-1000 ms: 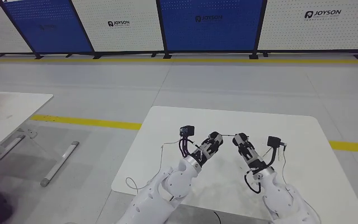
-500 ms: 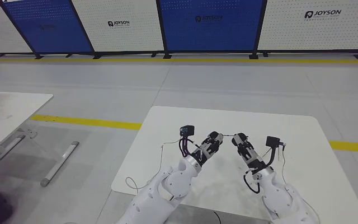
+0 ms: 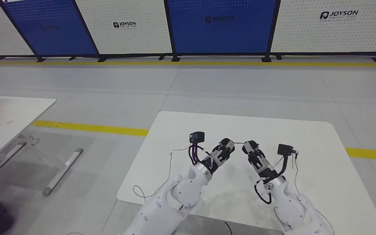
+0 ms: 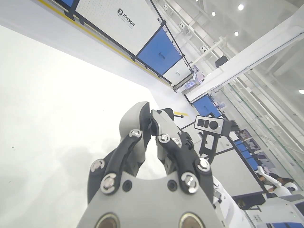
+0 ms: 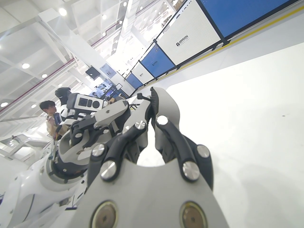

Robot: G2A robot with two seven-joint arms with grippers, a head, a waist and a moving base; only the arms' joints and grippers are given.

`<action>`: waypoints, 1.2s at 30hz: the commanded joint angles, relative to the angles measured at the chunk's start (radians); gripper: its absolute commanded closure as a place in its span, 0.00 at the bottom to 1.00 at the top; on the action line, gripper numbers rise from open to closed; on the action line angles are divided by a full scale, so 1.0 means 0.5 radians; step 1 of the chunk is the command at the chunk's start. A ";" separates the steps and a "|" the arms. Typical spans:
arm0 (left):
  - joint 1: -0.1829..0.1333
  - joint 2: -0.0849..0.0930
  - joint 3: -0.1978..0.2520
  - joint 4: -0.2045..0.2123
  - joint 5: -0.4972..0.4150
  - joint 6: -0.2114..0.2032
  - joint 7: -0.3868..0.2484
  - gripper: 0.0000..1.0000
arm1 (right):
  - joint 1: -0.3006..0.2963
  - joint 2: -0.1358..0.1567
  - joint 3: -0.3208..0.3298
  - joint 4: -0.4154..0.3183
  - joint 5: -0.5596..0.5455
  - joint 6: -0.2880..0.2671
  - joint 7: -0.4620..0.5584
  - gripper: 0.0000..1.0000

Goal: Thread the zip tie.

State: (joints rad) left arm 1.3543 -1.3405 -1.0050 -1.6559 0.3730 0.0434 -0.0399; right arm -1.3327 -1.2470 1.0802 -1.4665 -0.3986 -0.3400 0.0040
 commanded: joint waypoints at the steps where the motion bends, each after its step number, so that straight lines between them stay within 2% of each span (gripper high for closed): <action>1: 0.001 0.000 -0.001 0.002 -0.001 -0.004 0.000 1.00 | -0.001 -0.001 0.001 0.002 -0.002 0.000 -0.001 1.00; 10: 0.023 0.008 -0.003 -0.014 -0.004 -0.068 -0.064 1.00 | -0.002 0.002 -0.014 -0.025 -0.023 0.000 0.051 1.00; 16: 0.034 0.013 -0.021 -0.022 -0.005 -0.073 -0.065 1.00 | -0.008 0.007 -0.006 -0.025 0.014 0.000 0.065 1.00; 17: 0.034 0.013 -0.022 -0.022 -0.007 -0.070 -0.062 1.00 | -0.010 0.008 -0.003 -0.025 0.024 0.000 0.064 0.96; 18: 0.034 0.013 -0.023 -0.021 -0.009 -0.066 -0.061 1.00 | -0.011 0.008 0.000 -0.025 0.031 0.000 0.063 0.67; 19: 0.033 0.013 -0.023 -0.020 -0.010 -0.063 -0.059 1.00 | -0.012 0.009 0.003 -0.026 0.039 0.000 0.063 0.56; 20: 0.032 0.012 -0.022 -0.020 -0.012 -0.060 -0.057 1.00 | -0.015 0.009 0.007 -0.027 0.048 0.000 0.059 0.53; 28: 0.030 0.010 -0.016 -0.023 -0.006 -0.029 -0.035 1.00 | -0.026 0.010 0.020 -0.041 0.064 0.000 0.048 0.55; 32: 0.035 0.006 -0.021 -0.030 -0.050 -0.019 -0.005 1.00 | -0.031 0.012 0.024 -0.054 0.065 0.000 0.046 0.53; 33: 0.042 0.003 -0.029 -0.039 -0.102 -0.023 0.019 1.00 | -0.036 0.013 0.028 -0.060 0.062 0.000 0.039 0.50; 34: 0.045 0.001 -0.038 -0.043 -0.143 -0.026 0.032 1.00 | -0.043 0.014 0.035 -0.063 0.056 0.000 0.027 0.41; 36: 0.055 -0.003 -0.065 -0.057 -0.239 -0.044 0.082 1.00 | -0.061 0.018 0.055 -0.061 0.018 0.000 -0.009 0.37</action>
State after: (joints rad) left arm 1.3784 -1.3407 -1.0288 -1.6799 0.2881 0.0280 -0.0158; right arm -1.3578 -1.2392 1.1013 -1.4984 -0.3772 -0.3400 0.0110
